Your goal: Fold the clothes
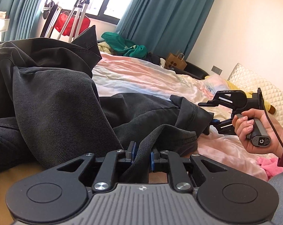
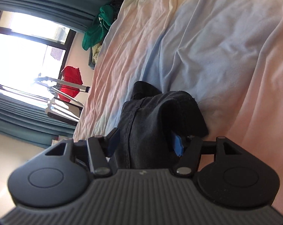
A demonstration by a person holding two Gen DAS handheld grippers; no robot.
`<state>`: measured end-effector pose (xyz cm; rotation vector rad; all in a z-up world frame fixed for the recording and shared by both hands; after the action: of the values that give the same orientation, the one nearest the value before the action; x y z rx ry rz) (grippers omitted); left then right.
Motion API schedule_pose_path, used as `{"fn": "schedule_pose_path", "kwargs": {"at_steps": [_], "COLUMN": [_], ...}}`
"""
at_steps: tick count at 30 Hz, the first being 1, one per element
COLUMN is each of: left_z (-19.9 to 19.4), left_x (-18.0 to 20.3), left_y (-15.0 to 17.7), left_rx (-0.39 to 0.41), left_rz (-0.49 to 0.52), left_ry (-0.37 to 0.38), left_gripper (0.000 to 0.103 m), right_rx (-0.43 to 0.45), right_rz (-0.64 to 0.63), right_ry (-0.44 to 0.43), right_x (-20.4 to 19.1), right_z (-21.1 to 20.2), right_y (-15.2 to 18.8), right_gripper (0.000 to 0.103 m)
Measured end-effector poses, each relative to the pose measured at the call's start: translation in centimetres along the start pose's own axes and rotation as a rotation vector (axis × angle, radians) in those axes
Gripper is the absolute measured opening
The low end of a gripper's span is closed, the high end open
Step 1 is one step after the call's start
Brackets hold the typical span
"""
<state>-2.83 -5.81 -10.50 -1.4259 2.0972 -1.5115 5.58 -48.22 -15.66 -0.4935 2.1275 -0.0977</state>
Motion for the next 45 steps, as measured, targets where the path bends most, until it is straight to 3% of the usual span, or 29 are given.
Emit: {"fn": "schedule_pose_path", "kwargs": {"at_steps": [1, 3, 6, 9, 13, 17, 18, 20, 21, 23, 27, 31, 34, 36, 39, 41, 45], "left_z": [0.0, -0.2, -0.5, -0.8, -1.4, -3.5, -4.0, -5.0, -5.7, -7.1, -9.6, -10.5, -9.8, -9.0, -8.4, -8.3, -9.2], "left_x": [0.0, 0.2, 0.8, 1.2, 1.8, 0.6, 0.3, -0.3, -1.0, -3.7, -9.5, -13.4, -15.7, -16.8, -17.7, -17.9, -17.6], "left_y": [0.0, 0.0, -0.1, -0.3, -0.5, -0.8, -0.9, -1.1, -1.0, -0.2, 1.7, 2.1, 3.7, 4.9, 5.1, 4.5, 1.9], "left_rx": [0.007, 0.018, 0.028, 0.039, 0.039, 0.046, 0.048, 0.052, 0.053, 0.063, 0.124, 0.232, 0.242, 0.225, 0.230, 0.241, 0.220], "left_rz": [-0.005, -0.013, -0.015, -0.022, -0.056, -0.212, -0.251, -0.329, -0.386, -0.572, -0.939, -1.131, -1.261, -1.347, -1.389, -1.381, -1.255], "left_ry": [0.001, 0.011, 0.046, 0.090, 0.161, 0.165, 0.166, 0.168, 0.165, 0.145, 0.104, 0.050, -0.007, -0.040, -0.062, -0.087, -0.205], "left_gripper": [0.015, 0.015, 0.021, 0.029, 0.047, 0.066, 0.069, 0.084, 0.084, 0.084, 0.083, 0.083, 0.081, 0.071, 0.060, 0.030, 0.018], "right_rx": [0.006, 0.042, 0.161, 0.304, 0.370, 0.422, 0.406, 0.374, 0.373, 0.371, 0.384, 0.385, 0.376, 0.374, 0.373, 0.373, 0.382], "right_rz": [-0.029, -0.107, -0.235, -0.288, -0.197, -0.097, -0.050, 0.048, 0.081, 0.145, 0.088, 0.079, 0.122, 0.138, 0.148, 0.143, 0.155], "right_ry": [0.025, 0.056, 0.029, -0.067, -0.006, 0.074, 0.099, 0.115, 0.105, 0.084, 0.089, 0.090, 0.077, 0.076, 0.073, 0.072, 0.056], "right_x": [-0.1, -0.9, -3.3, -6.2, -2.7, 1.4, 2.9, 5.4, 5.9, 6.8, 5.8, 5.5, 6.3, 6.6, 6.9, 6.9, 7.2], "right_z": [0.5, 0.9, -0.1, -2.7, -3.5, -4.1, -3.8, -3.3, -3.3, -3.3, -3.5, -3.6, -3.7, -3.9, -4.0, -4.1, -4.5], "right_y": [0.0, -0.3, -1.0, -2.0, -5.2, -8.4, -8.8, -8.8, -8.8, -8.7, -8.5, -8.6, -8.6, -8.5, -8.3, -8.3, -8.4], "right_gripper": [0.021, 0.007, 0.006, 0.006, 0.006, 0.006, 0.006, 0.006, 0.006, 0.006, 0.006, 0.006, 0.006, 0.006, 0.006, 0.007, 0.006]}}
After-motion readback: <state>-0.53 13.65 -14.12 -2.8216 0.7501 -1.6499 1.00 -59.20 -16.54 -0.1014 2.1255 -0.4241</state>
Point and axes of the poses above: each gripper's, at about its wrist camera, not at the fingertips, and z roughly the way its jaws point, x to its right, y to its underside, the point moved 7 cm from there along z, roughly the way its jaws point, and after that the axes turned 2 degrees about y, right-handed, at the moved point
